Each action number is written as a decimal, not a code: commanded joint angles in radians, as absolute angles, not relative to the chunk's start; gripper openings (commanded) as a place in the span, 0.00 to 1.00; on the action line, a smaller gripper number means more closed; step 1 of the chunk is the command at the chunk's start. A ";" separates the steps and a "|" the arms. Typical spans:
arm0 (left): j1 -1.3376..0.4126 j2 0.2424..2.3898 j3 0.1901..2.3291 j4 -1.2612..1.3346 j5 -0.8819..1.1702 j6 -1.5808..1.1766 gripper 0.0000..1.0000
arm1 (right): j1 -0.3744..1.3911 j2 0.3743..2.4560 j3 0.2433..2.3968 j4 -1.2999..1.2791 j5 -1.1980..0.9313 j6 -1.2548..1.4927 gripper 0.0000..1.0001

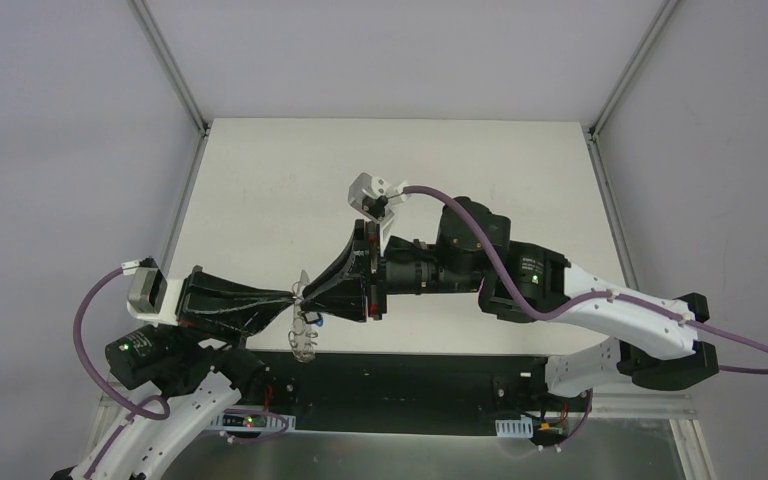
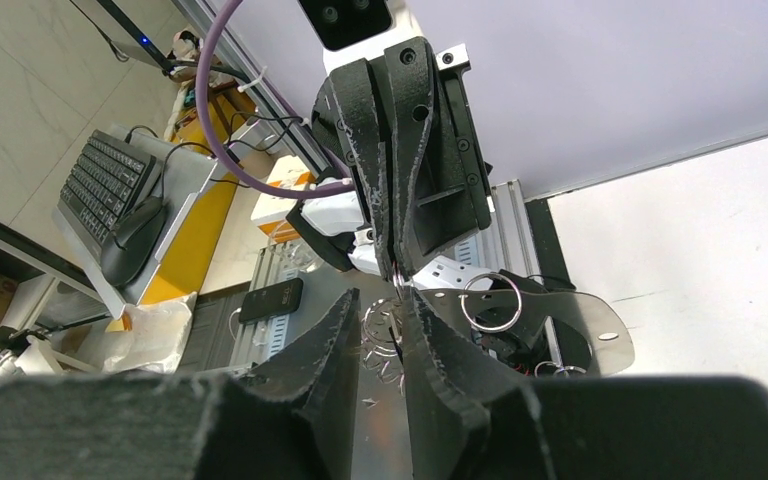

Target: Put the keys on the keyring

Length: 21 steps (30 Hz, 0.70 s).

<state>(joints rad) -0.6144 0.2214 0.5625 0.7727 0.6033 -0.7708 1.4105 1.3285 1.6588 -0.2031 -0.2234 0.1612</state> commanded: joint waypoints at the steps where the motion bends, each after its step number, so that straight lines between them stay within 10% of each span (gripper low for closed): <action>1: -0.614 0.234 0.601 0.833 0.593 -0.786 0.00 | 1.410 1.306 1.663 -0.137 -0.235 0.140 0.24; 21: -0.614 0.239 0.604 0.833 0.593 -0.785 0.00 | 1.424 1.324 1.657 -0.153 -0.189 0.095 0.24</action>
<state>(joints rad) -0.6144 0.2298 0.5640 0.7727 0.6018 -0.7712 1.4147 1.3289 1.6558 -0.1940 -0.2089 0.1204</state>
